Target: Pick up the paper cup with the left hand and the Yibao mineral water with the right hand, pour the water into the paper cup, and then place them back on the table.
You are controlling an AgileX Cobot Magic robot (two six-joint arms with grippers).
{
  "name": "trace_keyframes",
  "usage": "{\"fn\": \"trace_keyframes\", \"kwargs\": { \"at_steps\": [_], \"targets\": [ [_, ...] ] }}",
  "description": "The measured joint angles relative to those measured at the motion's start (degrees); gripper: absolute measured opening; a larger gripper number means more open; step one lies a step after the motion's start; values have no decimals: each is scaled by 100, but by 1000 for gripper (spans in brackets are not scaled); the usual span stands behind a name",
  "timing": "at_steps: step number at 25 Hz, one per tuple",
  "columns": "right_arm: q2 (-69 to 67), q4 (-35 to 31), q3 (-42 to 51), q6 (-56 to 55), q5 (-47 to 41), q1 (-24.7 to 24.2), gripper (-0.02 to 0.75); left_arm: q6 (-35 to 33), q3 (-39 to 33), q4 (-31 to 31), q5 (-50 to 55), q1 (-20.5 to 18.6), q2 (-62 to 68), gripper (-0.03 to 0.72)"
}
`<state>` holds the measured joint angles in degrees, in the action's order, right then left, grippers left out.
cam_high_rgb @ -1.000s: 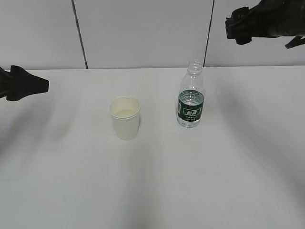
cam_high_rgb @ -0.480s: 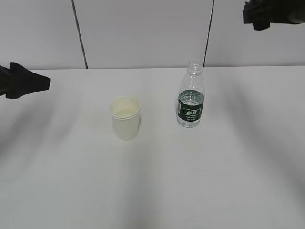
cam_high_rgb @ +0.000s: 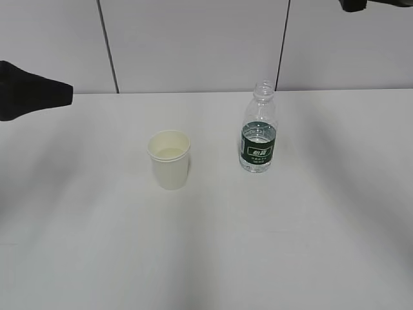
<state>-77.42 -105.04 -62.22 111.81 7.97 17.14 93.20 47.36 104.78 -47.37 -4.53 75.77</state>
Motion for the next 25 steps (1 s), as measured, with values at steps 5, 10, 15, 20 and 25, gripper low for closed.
{"fn": "trace_keyframes", "kwargs": {
  "at_steps": [5, 10, 15, 20, 25],
  "targets": [
    [0, 11, 10, -99, -197, 0, 592, 38, 179, 4, -1375, 0, 0, 501],
    [0, 11, 19, -123, -239, 0, 592, 286, 300, 7, -1784, 0, 0, 501],
    [0, 11, 19, -126, -303, 0, 592, 398, 586, 7, -1346, 131, -1, 500],
    [0, 21, 19, -245, -330, 0, 592, 456, 1013, 7, -298, 132, -1, 500],
    [0, 21, 19, -312, -357, 0, 592, 526, 1075, 7, 272, 132, -1, 500]
  ]
}}
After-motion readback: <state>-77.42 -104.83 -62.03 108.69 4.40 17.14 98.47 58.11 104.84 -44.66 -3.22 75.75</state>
